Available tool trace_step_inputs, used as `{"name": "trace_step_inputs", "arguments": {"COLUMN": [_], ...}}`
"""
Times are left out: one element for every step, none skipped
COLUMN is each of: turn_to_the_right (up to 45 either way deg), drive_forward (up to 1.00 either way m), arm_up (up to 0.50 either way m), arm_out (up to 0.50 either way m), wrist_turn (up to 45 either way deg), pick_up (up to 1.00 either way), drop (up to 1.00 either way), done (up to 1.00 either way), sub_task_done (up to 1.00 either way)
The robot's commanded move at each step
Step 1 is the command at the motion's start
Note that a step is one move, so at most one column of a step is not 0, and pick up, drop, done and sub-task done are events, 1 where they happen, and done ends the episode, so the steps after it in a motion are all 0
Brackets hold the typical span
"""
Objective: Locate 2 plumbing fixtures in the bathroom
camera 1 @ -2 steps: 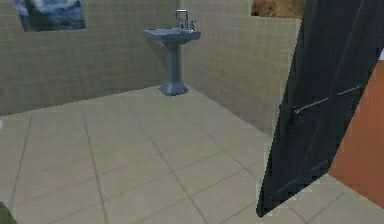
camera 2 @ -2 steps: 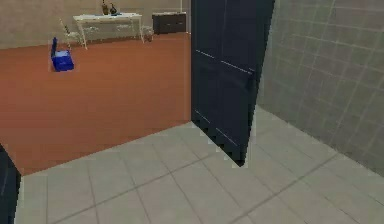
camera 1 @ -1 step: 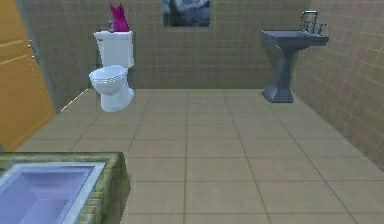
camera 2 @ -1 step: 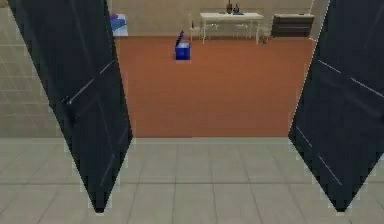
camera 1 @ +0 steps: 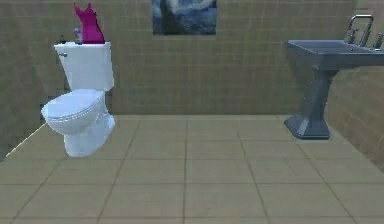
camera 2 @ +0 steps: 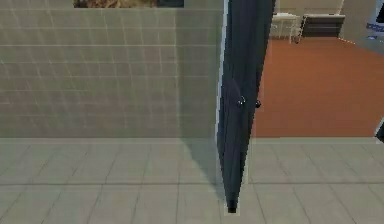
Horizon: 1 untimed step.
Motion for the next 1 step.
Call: {"name": "trace_step_inputs", "arguments": {"turn_to_the_right": [0.0], "drive_forward": [0.5], "arm_up": [0.0], "arm_out": [0.0], "wrist_turn": [0.0], "pick_up": [0.0], "drop": [0.0], "done": [0.0], "sub_task_done": [0.0]}}
